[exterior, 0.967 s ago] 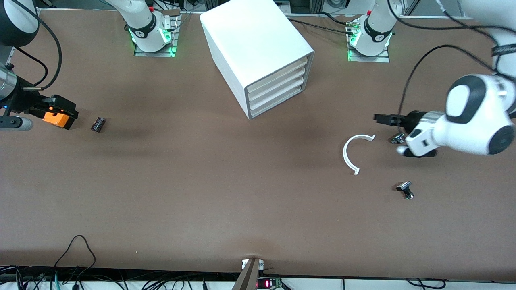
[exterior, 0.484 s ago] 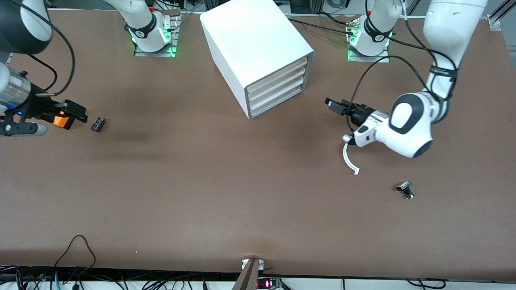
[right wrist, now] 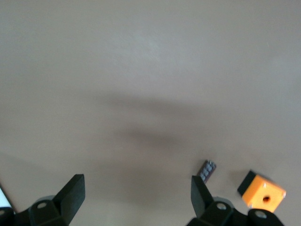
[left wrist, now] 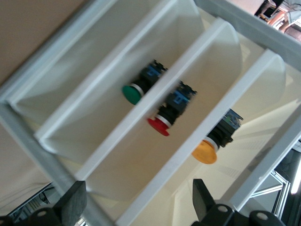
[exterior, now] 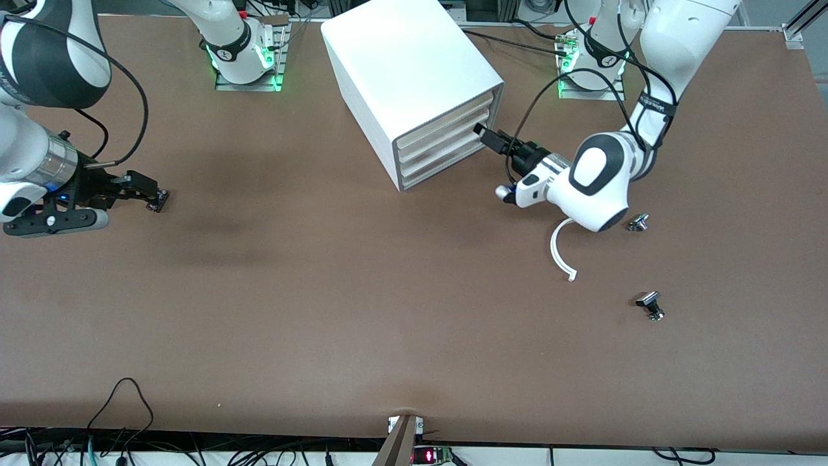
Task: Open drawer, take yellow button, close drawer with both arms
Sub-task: 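Reach the left gripper to the drawer handle while the right gripper approaches, then grasp the drawer handle with the left gripper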
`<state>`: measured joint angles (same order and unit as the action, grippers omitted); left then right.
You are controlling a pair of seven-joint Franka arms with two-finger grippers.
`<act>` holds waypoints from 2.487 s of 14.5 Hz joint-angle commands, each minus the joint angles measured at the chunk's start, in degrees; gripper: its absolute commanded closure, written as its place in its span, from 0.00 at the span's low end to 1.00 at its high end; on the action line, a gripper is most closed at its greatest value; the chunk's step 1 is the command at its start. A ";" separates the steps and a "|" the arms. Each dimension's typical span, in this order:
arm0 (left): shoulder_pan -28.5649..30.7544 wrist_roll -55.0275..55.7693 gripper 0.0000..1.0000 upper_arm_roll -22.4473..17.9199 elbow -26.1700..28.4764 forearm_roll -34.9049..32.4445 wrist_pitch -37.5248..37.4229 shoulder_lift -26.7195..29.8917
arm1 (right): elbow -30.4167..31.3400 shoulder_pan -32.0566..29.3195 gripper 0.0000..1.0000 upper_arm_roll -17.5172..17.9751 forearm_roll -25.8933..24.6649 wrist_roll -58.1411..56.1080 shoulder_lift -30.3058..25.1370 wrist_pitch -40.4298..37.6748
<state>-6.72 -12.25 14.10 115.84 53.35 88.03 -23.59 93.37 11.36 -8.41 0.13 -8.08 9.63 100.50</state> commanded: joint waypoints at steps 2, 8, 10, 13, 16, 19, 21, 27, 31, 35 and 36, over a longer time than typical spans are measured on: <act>0.48 -7.25 0.01 2.67 6.94 2.54 6.18 4.70 | -1.70 3.75 0.00 -0.12 1.53 -1.77 1.96 1.80; 0.39 -12.62 0.04 4.44 9.76 3.42 9.27 4.96 | -1.79 7.61 0.00 -0.12 9.71 -2.64 4.69 3.29; 0.48 -12.62 0.04 6.28 10.55 5.53 9.62 5.22 | -1.79 9.02 0.00 -0.12 9.53 -3.61 5.04 4.61; 0.57 -12.45 0.04 6.29 10.38 5.71 9.97 5.49 | -1.97 10.61 0.00 -0.12 9.01 -3.70 5.66 6.55; 0.83 -12.45 0.04 6.29 10.38 5.71 9.97 5.66 | -2.14 10.79 0.00 -0.12 9.36 -4.14 5.66 6.99; 3.11 -12.71 0.04 5.76 9.76 5.62 9.71 6.01 | -2.67 11.40 0.00 -0.12 9.53 -4.84 5.66 6.99; 3.38 -13.58 0.04 5.76 9.67 5.71 9.36 6.54 | -3.28 11.67 0.00 -0.12 9.71 -4.84 5.92 7.08; 2.86 -16.58 0.04 6.37 10.37 7.82 9.18 7.59 | -4.78 11.84 0.00 1.55 10.06 -8.54 6.97 7.61; 2.50 -17.19 0.50 7.16 11.25 7.82 9.18 7.86 | -5.04 12.02 0.00 1.55 9.97 -8.71 7.59 7.70; 2.50 -17.12 1.00 7.08 11.34 7.56 9.09 7.33 | -5.04 12.02 0.00 1.55 9.97 -8.71 7.68 7.70; 2.59 -15.45 1.00 7.08 11.25 7.12 9.09 7.42 | -5.04 12.02 0.00 1.47 9.97 -8.71 7.68 7.70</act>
<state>-4.26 -29.07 21.22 125.68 59.59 97.12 -17.69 89.99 23.33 -6.74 8.84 -15.75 16.40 108.44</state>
